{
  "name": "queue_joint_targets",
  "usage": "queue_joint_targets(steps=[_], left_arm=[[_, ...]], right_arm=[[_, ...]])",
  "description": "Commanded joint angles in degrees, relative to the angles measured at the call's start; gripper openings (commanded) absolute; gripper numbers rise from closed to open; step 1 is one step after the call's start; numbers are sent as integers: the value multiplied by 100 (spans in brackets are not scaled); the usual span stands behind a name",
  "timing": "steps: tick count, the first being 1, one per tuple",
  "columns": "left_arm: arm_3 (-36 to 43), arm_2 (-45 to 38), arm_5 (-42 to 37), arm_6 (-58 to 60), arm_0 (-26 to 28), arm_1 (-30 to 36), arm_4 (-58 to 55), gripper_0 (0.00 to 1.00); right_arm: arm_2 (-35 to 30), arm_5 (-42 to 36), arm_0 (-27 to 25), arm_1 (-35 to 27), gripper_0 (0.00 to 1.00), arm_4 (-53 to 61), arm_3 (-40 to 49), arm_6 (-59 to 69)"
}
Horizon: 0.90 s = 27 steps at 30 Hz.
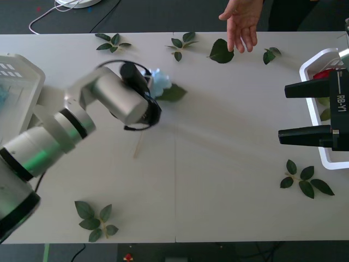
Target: Place the red flowers into the right box and the blue flowers into the left box. If a person shows an open palm, hand one flower to the person first, then continue sorting.
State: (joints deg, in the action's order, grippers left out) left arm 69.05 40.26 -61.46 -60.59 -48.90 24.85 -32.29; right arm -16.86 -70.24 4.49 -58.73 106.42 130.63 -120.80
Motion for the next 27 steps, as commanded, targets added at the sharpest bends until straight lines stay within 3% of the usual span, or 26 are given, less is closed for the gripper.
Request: queue_joint_targets(steps=[1,7,12,16,27], left_arm=[[830,-1046,-340,-252,-252,538,21,0],[1656,-2382,-1518,-305,-261,732,100,0],[2078,-3059,-1412,-384,-314,723,161,0],[2060,-3068,-964,-393,-349,670,117,0],[2034,-2945,-991,-401,-314,652,267,0]], right_arm=[[-2,1,-9,98,100,63,24,-84],[-2,1,-9,98,100,63,24,-84],[-2,1,-9,98,100,63,24,-84],[-2,1,-9,98,100,63,24,-84],[-2,1,-9,98,100,63,24,-84]])
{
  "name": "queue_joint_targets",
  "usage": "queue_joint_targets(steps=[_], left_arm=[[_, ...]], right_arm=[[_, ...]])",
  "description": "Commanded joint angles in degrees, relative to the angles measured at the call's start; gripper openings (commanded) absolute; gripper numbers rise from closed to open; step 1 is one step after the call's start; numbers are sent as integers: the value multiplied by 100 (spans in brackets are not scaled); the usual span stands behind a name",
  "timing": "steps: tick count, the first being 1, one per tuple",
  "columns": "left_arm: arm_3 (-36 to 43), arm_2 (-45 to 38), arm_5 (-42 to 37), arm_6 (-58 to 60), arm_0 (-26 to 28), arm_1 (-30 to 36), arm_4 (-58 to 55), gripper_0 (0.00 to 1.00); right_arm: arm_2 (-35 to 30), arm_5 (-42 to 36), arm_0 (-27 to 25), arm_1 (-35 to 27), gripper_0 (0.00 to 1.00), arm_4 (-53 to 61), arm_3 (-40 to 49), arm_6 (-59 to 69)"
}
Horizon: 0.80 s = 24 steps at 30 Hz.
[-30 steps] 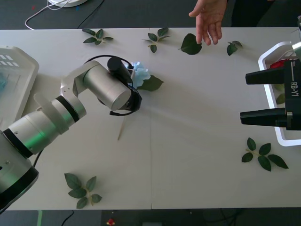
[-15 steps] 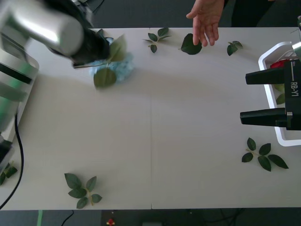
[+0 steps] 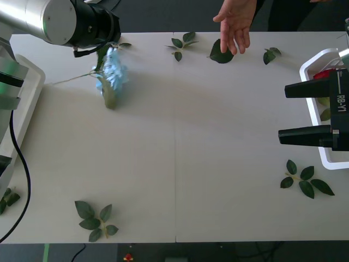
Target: Place the red flowers into the right box and the blue flowers into the left box. If a person shows an open palm, hand one flower to the person first, then continue sorting.
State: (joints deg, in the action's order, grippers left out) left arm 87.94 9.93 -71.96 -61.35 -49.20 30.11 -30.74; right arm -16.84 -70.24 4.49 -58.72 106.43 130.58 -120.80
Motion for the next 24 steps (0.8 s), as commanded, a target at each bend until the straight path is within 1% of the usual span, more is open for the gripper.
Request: queue_joint_targets(steps=[1,5,11,16,20,24], left_arm=[[136,88,68,-308,-292,127,121,0],[118,88,51,-264,-283,136,235,0],[-49,70,-11,-273,-283,171,719,0],[-31,-395,-143,-360,-292,294,886,0],[110,-905,-626,-985,-292,338,947,0],[206,-1520,-1180,-1978,-292,338,903,0]], right_arm=[[-3,1,-10,98,100,62,28,-84],[-3,1,-10,98,100,62,28,-84],[-3,1,-10,98,100,62,28,-84],[-3,1,-10,98,100,62,28,-84],[-3,1,-10,98,100,62,28,-84],[-3,1,-10,98,100,62,28,-84]])
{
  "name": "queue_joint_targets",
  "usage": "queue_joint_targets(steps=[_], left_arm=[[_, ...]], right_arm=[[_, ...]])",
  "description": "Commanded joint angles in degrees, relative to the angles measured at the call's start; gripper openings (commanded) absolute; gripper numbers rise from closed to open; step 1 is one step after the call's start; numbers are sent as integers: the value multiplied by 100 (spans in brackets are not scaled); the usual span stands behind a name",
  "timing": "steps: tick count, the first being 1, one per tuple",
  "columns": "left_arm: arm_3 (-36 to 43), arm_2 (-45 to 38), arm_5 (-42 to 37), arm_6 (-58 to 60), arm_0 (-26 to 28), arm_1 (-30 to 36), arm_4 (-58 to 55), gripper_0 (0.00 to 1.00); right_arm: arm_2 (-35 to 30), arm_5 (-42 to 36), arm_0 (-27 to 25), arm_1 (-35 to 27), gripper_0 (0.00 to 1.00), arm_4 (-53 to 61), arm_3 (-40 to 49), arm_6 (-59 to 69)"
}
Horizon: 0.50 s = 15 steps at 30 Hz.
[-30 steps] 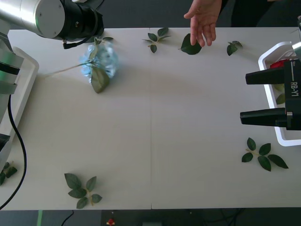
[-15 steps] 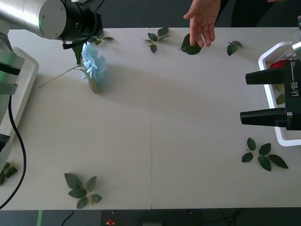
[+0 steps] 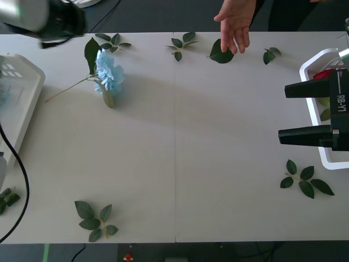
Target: Place the red flowers into the right box and the blue flowers into the left box. If a person shows an open palm, hand one flower to the person first, then continue sorting.
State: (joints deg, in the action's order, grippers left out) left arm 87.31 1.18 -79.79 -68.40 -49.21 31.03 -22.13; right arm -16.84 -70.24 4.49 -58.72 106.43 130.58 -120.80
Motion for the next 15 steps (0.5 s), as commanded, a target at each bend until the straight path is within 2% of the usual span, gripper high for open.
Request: queue_joint_targets(steps=[1,9,11,15], left_arm=[[304,-821,-511,-1492,-291,246,42,0],[296,-2078,-1056,-3558,-291,246,33,0],[296,-2412,-1152,-4428,-221,254,68,0],[304,-2561,-994,-6300,87,448,147,0]], right_arm=[[-3,1,-10,98,100,62,29,-84],[-3,1,-10,98,100,62,29,-84],[-3,1,-10,98,100,62,29,-84],[-3,1,-10,98,100,62,29,-84]])
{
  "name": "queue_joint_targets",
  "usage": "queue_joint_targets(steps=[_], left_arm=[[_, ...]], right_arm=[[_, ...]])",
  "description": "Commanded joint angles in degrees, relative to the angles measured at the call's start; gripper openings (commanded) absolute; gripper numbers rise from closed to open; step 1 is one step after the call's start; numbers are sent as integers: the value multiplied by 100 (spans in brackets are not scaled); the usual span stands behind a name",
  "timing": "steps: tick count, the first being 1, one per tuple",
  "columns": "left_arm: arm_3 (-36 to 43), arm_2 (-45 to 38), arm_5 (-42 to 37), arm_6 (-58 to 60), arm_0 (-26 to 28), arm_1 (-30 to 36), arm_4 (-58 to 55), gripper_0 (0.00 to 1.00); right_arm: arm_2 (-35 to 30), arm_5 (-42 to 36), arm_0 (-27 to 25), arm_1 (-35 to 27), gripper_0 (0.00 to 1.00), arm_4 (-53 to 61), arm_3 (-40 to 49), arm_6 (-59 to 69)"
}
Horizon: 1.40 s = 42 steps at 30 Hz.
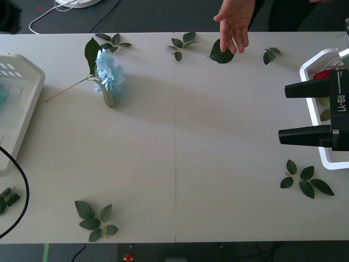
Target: Place the red flowers into the right box and the blue flowers into the left box. If a person shows an open palm, hand one flower to the person first, then continue sorting.
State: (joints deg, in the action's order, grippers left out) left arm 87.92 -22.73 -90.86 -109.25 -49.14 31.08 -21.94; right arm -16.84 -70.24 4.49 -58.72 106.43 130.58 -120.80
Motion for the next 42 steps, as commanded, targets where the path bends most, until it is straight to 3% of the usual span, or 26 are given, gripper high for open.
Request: queue_joint_targets(steps=[1,9,20,31,38,39,41,42], left_arm=[[235,-117,262,-2540,212,548,138,0],[235,384,1370,-4575,994,979,120,0],[-134,858,1835,-4575,1144,829,164,0],[-1400,1711,3927,-4575,1135,-155,103,0],[-1699,2229,4463,-4575,1135,-339,67,1],[-1699,2291,4463,-4575,1144,-348,59,4],[-1699,2352,4463,-4575,1135,-348,50,33],[-1699,2387,4463,-4575,1144,-339,41,53]], right_arm=[[-3,1,-10,98,100,62,29,-84],[-3,1,-10,98,100,62,29,-84],[-3,1,-10,98,100,62,29,-84],[-3,1,-10,98,100,62,29,-84],[-3,1,-10,98,100,62,29,-84],[-3,1,-10,98,100,62,29,-84],[-3,1,-10,98,100,62,29,-84],[-3,1,-10,98,100,62,29,-84]])
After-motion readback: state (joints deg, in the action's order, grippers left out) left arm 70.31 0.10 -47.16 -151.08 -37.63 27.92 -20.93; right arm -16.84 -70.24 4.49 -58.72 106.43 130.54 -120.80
